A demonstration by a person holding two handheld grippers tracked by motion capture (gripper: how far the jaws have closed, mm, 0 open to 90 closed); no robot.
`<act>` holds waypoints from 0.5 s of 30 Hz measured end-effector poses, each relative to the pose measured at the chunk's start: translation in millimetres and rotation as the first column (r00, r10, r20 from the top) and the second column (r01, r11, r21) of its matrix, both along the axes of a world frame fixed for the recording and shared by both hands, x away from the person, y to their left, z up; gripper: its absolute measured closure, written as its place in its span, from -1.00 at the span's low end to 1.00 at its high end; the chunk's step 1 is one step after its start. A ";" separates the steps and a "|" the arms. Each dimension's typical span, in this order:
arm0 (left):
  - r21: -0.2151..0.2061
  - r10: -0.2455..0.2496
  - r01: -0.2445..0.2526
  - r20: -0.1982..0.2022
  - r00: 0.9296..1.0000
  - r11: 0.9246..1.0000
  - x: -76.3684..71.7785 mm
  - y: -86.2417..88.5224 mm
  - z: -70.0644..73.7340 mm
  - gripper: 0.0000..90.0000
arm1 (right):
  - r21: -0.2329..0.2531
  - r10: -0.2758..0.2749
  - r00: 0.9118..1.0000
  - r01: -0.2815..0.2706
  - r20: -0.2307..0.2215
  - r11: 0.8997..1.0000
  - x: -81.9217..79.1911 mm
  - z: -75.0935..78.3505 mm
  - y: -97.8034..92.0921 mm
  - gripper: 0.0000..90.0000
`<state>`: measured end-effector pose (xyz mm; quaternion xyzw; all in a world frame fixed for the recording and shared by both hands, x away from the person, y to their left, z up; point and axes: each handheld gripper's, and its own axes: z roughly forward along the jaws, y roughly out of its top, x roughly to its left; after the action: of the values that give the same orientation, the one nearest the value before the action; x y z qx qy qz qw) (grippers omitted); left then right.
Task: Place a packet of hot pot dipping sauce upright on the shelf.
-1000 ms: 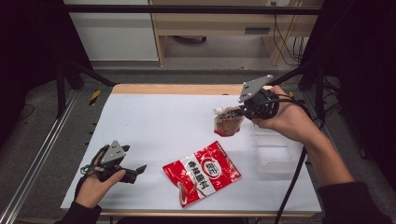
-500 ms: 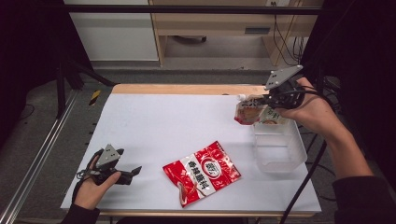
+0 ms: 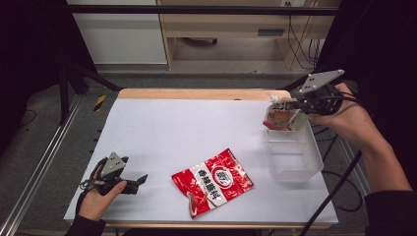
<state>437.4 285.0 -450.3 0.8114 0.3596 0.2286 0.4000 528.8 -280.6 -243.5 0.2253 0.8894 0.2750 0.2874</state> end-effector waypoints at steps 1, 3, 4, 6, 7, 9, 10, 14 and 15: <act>-0.001 0.000 0.000 0.000 1.000 1.000 0.0 0.3 0.0 -0.91 | 0.000 -0.004 1.000 0.004 0.001 1.000 -0.5 -0.1 -2.0 0.96; 0.001 0.001 -0.001 0.000 1.000 1.000 0.1 0.9 0.1 -0.91 | 0.004 -0.008 1.000 0.008 0.001 1.000 -1.1 -0.9 -5.1 0.96; 0.000 0.001 -0.001 -0.001 1.000 1.000 0.1 1.0 0.0 -0.91 | 0.005 -0.013 1.000 0.013 0.001 1.000 -1.8 -1.5 -7.6 0.96; 0.000 0.001 -0.001 -0.001 1.000 1.000 0.2 0.9 -0.1 -0.91 | 0.006 -0.016 1.000 0.016 0.001 1.000 -2.6 -2.3 -10.3 0.96; 0.001 0.001 -0.001 -0.001 1.000 1.000 0.2 1.1 -0.1 -0.91 | 0.003 -0.022 1.000 0.022 0.002 1.000 -3.2 -2.5 -11.4 0.96; 0.001 0.002 -0.002 0.000 1.000 1.000 0.3 1.4 -0.1 -0.91 | 0.006 -0.025 1.000 0.025 0.000 1.000 -4.0 -3.6 -14.3 0.96; 0.001 0.003 -0.003 0.000 1.000 1.000 0.3 1.6 -0.2 -0.91 | 0.006 -0.030 1.000 0.030 0.001 1.000 -4.4 -4.3 -16.0 0.96; 0.001 0.002 -0.002 -0.001 1.000 1.000 0.3 1.7 -0.3 -0.91 | 0.006 -0.035 0.999 0.035 -0.002 0.999 -4.9 -7.0 -20.7 0.96; 0.002 0.002 -0.002 -0.001 1.000 1.000 0.3 1.7 -0.3 -0.91 | 0.006 -0.036 0.999 0.036 -0.004 0.999 -5.0 -7.5 -21.8 0.96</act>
<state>437.7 286.7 -450.6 0.8115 0.3605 0.2288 0.3990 523.8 -302.4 -251.0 0.2428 0.8849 0.2720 0.2899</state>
